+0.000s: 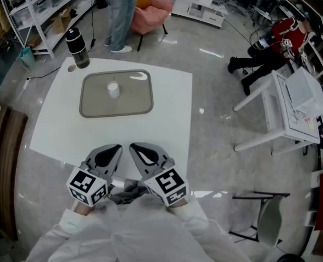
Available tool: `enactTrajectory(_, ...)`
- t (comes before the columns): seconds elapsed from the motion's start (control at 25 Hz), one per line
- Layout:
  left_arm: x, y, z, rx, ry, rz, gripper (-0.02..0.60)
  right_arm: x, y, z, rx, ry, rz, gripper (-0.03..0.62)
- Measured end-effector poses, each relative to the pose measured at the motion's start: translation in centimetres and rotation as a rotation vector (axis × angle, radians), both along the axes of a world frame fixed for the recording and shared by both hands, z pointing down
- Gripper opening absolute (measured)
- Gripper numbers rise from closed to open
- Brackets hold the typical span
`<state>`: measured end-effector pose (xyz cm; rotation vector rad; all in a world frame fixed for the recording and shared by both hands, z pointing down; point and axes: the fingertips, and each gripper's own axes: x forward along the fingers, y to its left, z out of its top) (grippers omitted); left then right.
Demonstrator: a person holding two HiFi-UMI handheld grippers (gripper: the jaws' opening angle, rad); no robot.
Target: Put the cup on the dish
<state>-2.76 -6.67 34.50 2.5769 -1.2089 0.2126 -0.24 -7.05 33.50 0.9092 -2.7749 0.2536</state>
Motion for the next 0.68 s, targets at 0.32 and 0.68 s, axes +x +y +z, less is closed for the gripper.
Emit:
enactTrajectory(0.32, -0.2, -0.1, 0.3, -0.017, 0.031, 0.014, 0.008, -0.1, -0.5, 0.4, -0.003, 0.013, 0.016, 0.012)
enactTrajectory(0.68, -1.2, -0.8, 0.6, -0.015, 0.035, 0.017, 0.008, -1.0, -0.9, 0.7, -0.009, 0.021, 0.011, 0.012)
